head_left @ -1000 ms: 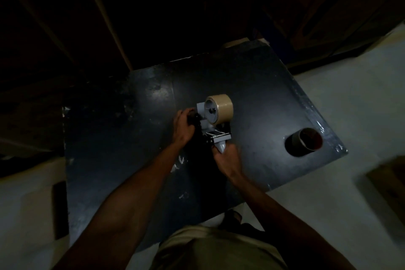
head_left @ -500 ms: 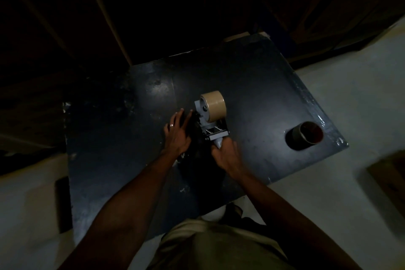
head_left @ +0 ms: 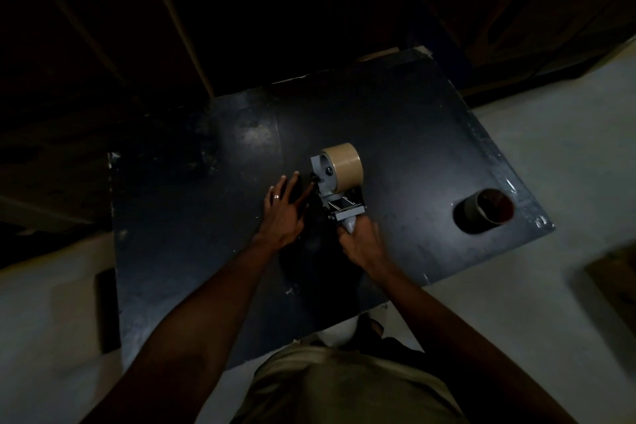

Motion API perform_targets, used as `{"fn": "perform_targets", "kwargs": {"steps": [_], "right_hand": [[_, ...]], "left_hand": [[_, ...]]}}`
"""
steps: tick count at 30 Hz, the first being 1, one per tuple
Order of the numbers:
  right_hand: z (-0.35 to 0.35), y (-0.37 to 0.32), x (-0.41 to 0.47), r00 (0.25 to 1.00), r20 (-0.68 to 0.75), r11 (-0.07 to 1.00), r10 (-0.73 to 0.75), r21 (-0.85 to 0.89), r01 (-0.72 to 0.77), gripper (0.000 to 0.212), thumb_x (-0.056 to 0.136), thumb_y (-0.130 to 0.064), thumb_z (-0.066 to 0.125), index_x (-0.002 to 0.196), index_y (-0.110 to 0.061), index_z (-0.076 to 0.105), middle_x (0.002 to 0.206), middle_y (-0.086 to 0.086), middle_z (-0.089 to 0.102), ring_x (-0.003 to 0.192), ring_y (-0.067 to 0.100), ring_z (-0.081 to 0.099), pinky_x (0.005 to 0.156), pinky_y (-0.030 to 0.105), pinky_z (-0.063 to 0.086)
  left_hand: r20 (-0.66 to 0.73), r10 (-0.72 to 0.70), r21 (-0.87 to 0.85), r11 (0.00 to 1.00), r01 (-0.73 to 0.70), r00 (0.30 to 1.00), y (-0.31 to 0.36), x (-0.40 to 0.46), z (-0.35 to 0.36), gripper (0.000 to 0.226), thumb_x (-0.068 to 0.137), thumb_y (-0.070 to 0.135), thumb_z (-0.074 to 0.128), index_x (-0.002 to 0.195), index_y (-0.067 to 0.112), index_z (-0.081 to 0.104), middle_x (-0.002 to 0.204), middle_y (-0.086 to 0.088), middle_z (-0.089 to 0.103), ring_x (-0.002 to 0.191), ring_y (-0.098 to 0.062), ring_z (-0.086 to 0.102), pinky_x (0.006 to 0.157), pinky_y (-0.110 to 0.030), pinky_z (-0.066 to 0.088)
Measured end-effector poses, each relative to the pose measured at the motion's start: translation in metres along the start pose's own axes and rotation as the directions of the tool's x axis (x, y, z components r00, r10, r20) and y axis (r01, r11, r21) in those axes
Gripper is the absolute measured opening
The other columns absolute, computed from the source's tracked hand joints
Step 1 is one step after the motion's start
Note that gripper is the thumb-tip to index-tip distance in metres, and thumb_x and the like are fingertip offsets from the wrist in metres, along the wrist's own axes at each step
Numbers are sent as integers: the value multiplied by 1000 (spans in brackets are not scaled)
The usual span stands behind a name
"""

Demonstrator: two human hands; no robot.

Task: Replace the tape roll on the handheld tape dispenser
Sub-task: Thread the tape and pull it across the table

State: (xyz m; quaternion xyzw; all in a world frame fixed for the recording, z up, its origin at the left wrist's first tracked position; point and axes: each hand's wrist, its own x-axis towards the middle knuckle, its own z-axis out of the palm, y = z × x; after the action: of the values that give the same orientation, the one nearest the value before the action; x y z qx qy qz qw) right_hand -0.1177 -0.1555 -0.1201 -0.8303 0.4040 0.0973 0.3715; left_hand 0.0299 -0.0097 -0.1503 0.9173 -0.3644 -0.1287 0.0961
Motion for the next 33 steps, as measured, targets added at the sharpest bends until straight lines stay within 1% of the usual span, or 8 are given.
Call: {"fn": "perform_targets", "kwargs": {"steps": [2, 4, 8, 11, 16, 21, 27, 33], "right_hand": [[4, 6, 3, 1000, 5, 1000, 4, -5, -4, 53, 74, -61, 51, 94, -13, 57, 94, 15, 67, 86, 35, 67, 78, 44, 57], [1, 4, 1, 1000, 15, 1000, 7, -21, -7, 50, 77, -57, 55, 94, -10, 59, 94, 16, 67, 87, 33, 66, 80, 41, 56], [5, 9, 7, 999, 30, 1000, 28, 2, -28, 58, 68, -64, 47, 93, -13, 57, 94, 16, 67, 86, 35, 67, 80, 46, 58], [-2, 5, 0, 998, 53, 999, 31, -29, -29, 54, 74, -59, 53, 97, -11, 59, 97, 16, 67, 90, 33, 66, 80, 40, 56], [-18, -8, -19, 999, 52, 998, 6, -70, -2, 41, 85, -43, 63, 104, -7, 61, 106, 16, 65, 99, 30, 63, 80, 32, 47], [-21, -3, -30, 999, 47, 997, -7, -82, 11, 43, 89, -40, 64, 110, -4, 58, 112, 21, 62, 107, 37, 61, 89, 38, 47], [-22, 21, -48, 999, 43, 997, 1, -83, 3, 41, 90, -36, 65, 111, -1, 58, 114, 21, 64, 109, 35, 60, 86, 33, 43], [-23, 23, -51, 999, 21, 995, -31, -94, 33, 42, 89, -39, 63, 110, -2, 60, 113, 21, 65, 108, 36, 62, 87, 34, 45]], "left_hand": [[-18, -27, 61, 998, 28, 999, 4, -3, -2, 59, 94, 45, 19, 154, 41, 13, 166, -4, 5, 151, -34, 9, 114, -65, 14], [-33, -36, 129, 991, 40, 999, 8, -5, -4, 59, 95, 46, 20, 153, 41, 12, 165, -3, 8, 150, -33, 15, 110, -69, 18], [8, -40, 173, 984, 38, 999, 10, -1, -8, 60, 98, 45, 31, 154, 41, 8, 166, 1, 1, 151, -31, 11, 106, -77, 15], [42, -52, 177, 983, 43, 998, 11, 0, -11, 59, 99, 46, 30, 153, 43, 6, 166, 2, -1, 152, -29, 7, 103, -81, 15], [94, -80, 196, 979, 61, 992, 15, 1, -16, 58, 99, 46, 31, 153, 42, 10, 165, 3, -3, 152, -29, 2, 101, -82, 17], [143, -84, 192, 980, 56, 986, 19, 1, -22, 60, 99, 45, 35, 154, 41, 9, 165, 2, -6, 152, -30, -2, 100, -83, 17], [148, -90, 205, 977, 58, 985, 22, 3, -25, 62, 100, 44, 36, 154, 40, 5, 165, -1, -3, 151, -33, 1, 97, -83, 21], [133, -83, 269, 962, 44, 988, 22, 6, -26, 67, 100, 47, 32, 154, 37, -7, 165, -3, -1, 151, -32, 7, 96, -82, 26]]}}
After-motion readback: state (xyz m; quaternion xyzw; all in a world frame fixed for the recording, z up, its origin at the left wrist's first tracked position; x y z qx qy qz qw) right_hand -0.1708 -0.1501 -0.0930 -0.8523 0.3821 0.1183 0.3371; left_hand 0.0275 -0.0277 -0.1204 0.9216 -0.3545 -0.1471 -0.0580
